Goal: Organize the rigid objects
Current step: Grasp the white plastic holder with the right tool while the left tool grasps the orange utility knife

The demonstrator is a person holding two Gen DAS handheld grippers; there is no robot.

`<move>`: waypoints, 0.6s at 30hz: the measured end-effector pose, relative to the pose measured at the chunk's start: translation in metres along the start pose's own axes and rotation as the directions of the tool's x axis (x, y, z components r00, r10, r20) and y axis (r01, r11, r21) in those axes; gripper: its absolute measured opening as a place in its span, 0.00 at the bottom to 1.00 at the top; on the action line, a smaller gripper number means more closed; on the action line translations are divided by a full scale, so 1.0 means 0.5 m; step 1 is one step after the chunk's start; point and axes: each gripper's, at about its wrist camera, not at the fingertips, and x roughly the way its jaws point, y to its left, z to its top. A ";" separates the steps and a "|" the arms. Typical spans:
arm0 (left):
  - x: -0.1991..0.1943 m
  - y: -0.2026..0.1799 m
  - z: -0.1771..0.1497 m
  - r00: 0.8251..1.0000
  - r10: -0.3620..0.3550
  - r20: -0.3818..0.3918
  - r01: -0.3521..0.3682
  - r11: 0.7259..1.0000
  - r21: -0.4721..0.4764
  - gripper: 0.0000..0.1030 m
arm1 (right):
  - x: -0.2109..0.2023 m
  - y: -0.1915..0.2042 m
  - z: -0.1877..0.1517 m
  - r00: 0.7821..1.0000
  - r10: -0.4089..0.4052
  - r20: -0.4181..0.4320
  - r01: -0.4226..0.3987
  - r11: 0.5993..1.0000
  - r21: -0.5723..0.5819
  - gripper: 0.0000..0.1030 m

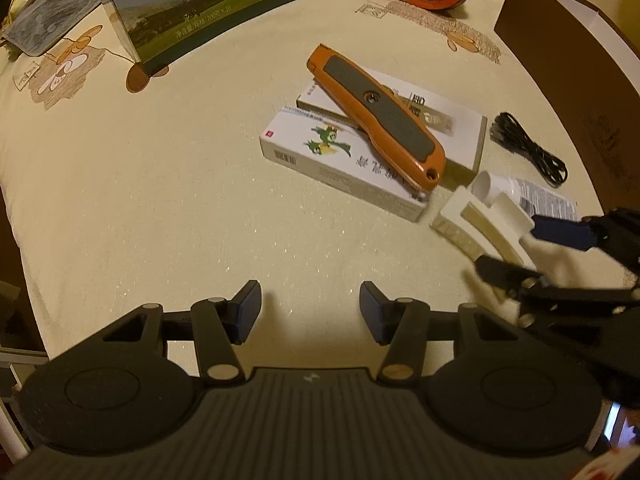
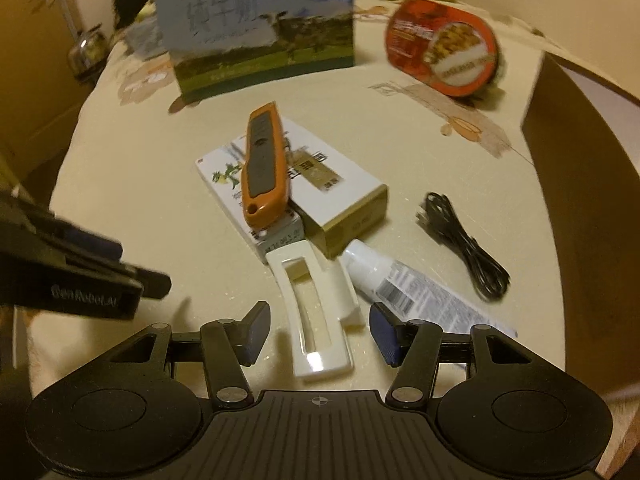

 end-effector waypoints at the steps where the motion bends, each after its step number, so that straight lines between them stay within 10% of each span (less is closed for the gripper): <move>1: 0.000 0.000 0.002 1.000 0.000 0.003 0.000 1.000 -0.001 0.48 | 0.009 0.004 0.000 1.000 -0.001 -0.002 0.001 1.000 -0.016 0.52; 18: -0.037 -0.013 0.032 0.995 -0.068 0.067 0.071 0.997 -0.043 0.48 | -0.035 0.000 -0.006 0.996 -0.010 0.092 0.010 1.000 0.003 0.36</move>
